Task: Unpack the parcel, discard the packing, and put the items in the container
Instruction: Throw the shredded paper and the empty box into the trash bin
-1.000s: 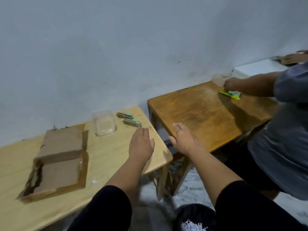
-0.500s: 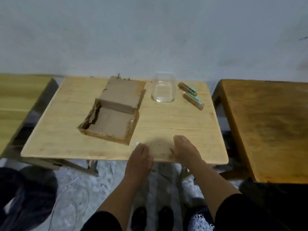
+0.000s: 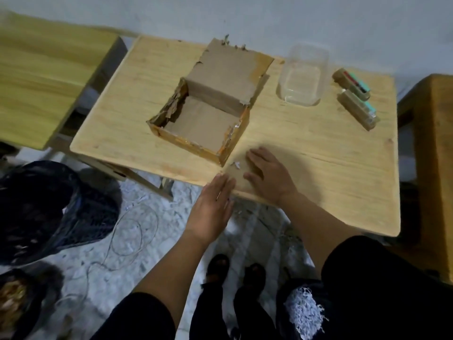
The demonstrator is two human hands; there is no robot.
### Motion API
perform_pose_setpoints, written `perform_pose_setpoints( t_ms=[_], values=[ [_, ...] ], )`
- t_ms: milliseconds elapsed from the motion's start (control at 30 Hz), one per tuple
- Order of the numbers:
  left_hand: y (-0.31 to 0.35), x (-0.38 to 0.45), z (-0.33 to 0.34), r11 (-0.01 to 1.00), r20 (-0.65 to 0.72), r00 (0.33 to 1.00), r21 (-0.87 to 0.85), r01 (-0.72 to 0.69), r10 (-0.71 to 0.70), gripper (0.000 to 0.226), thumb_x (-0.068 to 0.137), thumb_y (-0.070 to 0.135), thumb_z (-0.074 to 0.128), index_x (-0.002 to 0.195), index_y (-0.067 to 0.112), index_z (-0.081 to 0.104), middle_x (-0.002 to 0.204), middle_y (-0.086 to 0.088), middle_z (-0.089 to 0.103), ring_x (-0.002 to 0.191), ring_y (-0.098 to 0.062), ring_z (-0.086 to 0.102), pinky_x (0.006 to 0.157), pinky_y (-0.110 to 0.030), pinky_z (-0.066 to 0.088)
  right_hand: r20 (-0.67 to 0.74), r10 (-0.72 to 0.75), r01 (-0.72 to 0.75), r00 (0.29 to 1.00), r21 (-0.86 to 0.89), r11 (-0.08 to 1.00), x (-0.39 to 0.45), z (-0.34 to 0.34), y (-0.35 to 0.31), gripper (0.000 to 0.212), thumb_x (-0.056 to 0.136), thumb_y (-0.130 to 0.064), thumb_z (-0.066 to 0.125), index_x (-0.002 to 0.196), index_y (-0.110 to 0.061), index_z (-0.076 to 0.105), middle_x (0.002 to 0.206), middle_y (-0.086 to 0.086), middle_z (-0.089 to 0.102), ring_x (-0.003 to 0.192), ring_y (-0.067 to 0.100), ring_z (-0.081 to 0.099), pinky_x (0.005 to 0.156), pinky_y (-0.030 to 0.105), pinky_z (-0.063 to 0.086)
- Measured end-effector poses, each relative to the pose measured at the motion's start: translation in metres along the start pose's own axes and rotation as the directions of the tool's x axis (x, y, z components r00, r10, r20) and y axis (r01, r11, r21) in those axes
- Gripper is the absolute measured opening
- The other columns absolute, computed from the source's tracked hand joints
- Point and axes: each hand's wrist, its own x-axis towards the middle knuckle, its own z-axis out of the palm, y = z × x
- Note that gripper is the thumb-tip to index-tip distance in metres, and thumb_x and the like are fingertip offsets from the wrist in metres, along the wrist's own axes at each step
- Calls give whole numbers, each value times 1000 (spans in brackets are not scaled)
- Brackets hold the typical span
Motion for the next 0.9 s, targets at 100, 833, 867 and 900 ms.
perform_pose_setpoints(
  t_ms=[100, 833, 867, 900],
  values=[
    [-1, -2, 3, 1000, 20, 1000, -11, 19, -19, 47, 91, 21, 50, 136, 12, 42, 141, -14, 44, 135, -25, 30, 108, -38, 33, -25, -52, 51, 998, -38, 998, 5, 5, -2, 52, 86, -30, 61, 132, -10, 49, 142, 9, 47, 138, 29, 29, 115, 34, 21],
    [85, 51, 27, 982, 261, 946, -41, -185, 190, 48, 90, 28, 39, 127, 0, 51, 132, -17, 55, 128, -35, 45, 103, -51, 35, -384, 468, -293, 796, 431, 853, -67, -38, 53, 12, 79, -14, 69, 87, -5, 72, 89, 15, 73, 81, 24, 64, 66, 12, 33],
    [97, 58, 33, 971, 300, 925, -23, -239, 234, 49, 89, 30, 39, 125, -1, 53, 130, -18, 56, 125, -37, 48, 100, -52, 40, -390, 509, -319, 767, 457, 830, -76, -44, 59, 13, 79, -15, 69, 88, -5, 72, 91, 13, 73, 80, 19, 62, 66, 11, 33],
    [110, 64, 38, 958, 336, 901, -17, -285, 274, 50, 89, 31, 39, 124, -2, 53, 129, -20, 57, 123, -38, 50, 97, -53, 43, -390, 552, -348, 737, 481, 805, -86, -50, 64, 14, 80, -16, 69, 89, -6, 72, 92, 12, 73, 78, 14, 59, 67, 10, 34]
  ],
)
